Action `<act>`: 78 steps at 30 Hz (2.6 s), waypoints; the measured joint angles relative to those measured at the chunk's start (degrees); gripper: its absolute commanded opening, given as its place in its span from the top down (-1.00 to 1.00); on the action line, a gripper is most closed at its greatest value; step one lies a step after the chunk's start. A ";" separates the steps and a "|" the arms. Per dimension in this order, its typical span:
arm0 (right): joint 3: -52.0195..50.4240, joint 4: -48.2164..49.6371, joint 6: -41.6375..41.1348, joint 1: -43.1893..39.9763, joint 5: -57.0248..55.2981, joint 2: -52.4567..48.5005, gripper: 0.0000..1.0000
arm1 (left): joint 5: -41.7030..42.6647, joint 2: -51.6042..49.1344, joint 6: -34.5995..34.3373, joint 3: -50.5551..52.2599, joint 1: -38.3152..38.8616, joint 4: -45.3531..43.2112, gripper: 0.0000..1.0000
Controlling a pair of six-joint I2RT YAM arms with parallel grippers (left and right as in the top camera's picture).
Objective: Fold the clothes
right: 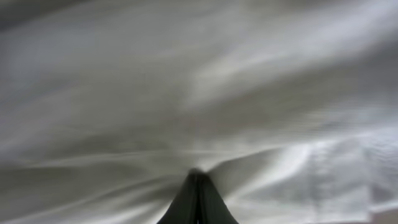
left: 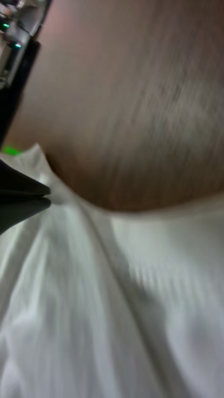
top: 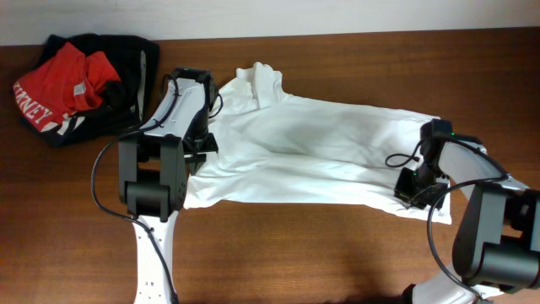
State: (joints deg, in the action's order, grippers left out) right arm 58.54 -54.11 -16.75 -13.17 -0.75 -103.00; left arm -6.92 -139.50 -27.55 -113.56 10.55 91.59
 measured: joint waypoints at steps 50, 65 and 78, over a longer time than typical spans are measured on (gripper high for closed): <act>21.51 -14.19 3.91 1.88 12.28 -0.83 0.72 | 6.99 5.42 -1.73 0.68 5.75 -0.85 -0.11; 21.51 -11.93 3.91 1.88 13.22 -0.83 0.61 | 1.09 13.49 12.72 -0.39 5.51 -46.34 -0.87; 21.51 -11.80 3.19 1.88 15.47 -0.83 0.48 | 0.04 10.05 25.92 -0.46 -2.64 -60.52 -0.67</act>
State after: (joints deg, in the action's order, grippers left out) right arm 80.05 -65.91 -13.56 -11.29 14.72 -103.83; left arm -6.87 -129.45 -1.63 -114.02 7.90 31.07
